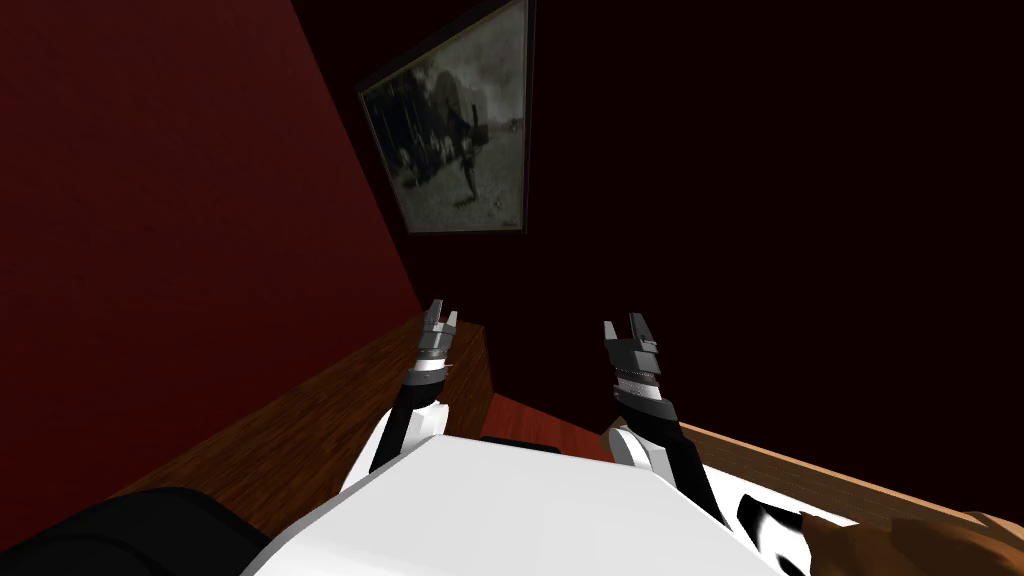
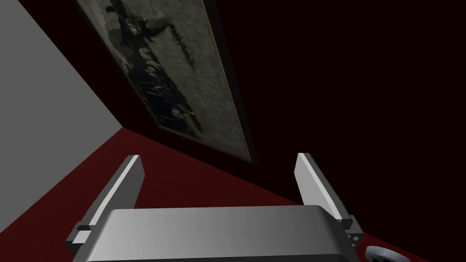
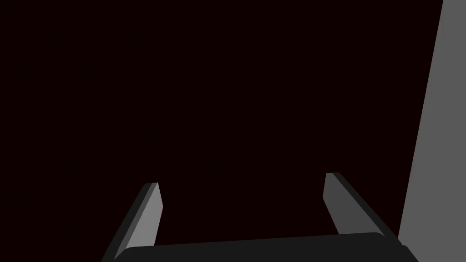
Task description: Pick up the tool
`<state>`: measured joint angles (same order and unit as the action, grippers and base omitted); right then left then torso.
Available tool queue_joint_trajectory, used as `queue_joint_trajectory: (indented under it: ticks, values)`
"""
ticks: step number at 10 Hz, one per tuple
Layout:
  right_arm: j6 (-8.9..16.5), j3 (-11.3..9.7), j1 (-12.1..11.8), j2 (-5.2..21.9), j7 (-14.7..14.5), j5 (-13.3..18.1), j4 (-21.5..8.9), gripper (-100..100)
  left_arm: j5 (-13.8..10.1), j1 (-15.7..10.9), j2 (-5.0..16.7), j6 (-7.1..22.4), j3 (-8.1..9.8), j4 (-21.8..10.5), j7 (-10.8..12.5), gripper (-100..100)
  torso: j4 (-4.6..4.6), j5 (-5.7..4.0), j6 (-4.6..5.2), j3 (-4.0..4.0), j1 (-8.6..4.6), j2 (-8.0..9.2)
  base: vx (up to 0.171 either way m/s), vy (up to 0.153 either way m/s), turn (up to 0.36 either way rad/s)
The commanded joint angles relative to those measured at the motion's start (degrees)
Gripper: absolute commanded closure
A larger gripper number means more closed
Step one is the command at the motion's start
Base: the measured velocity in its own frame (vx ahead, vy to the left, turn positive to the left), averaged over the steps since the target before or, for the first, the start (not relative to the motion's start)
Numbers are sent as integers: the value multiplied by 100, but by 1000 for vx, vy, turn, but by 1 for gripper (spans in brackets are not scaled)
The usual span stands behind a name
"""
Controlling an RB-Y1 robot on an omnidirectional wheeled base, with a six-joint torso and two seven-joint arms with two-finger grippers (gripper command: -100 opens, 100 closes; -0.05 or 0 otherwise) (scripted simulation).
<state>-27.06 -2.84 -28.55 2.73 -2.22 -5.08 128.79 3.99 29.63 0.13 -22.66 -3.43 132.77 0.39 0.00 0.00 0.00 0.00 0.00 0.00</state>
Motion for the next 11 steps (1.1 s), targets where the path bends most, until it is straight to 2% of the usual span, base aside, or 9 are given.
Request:
queue_joint_trajectory:
  ticks: [1,2,3,6,10,11]
  values:
    - [0,0,0,0,0,0,0,0,69,25,186,-48,-27,-54,9,-100,0,0,0,0,0,0,-10,-8,36]
    - [0,0,0,0,0,0,0,0,114,41,278,-82,-42,-92,13,-100,0,0,-1,2,-1,3,-18,-14,49]
    - [0,0,0,0,0,0,0,0,232,79,470,-172,-74,-197,19,-100,1,-1,0,3,-3,6,-37,-23,78]
    - [0,0,0,0,0,0,0,0,461,146,768,-360,-110,-442,15,-100,3,-1,0,9,-7,15,-39,-20,56]
    - [0,0,1,0,0,0,0,0,828,233,1217,-696,-104,-945,-41,-100,4,-1,0,11,-4,20,-48,-14,56]
    - [0,0,1,0,0,0,0,0,828,233,1217,-696,-104,-947,-41,-100,4,-1,0,11,-6,19,-29,-18,18]
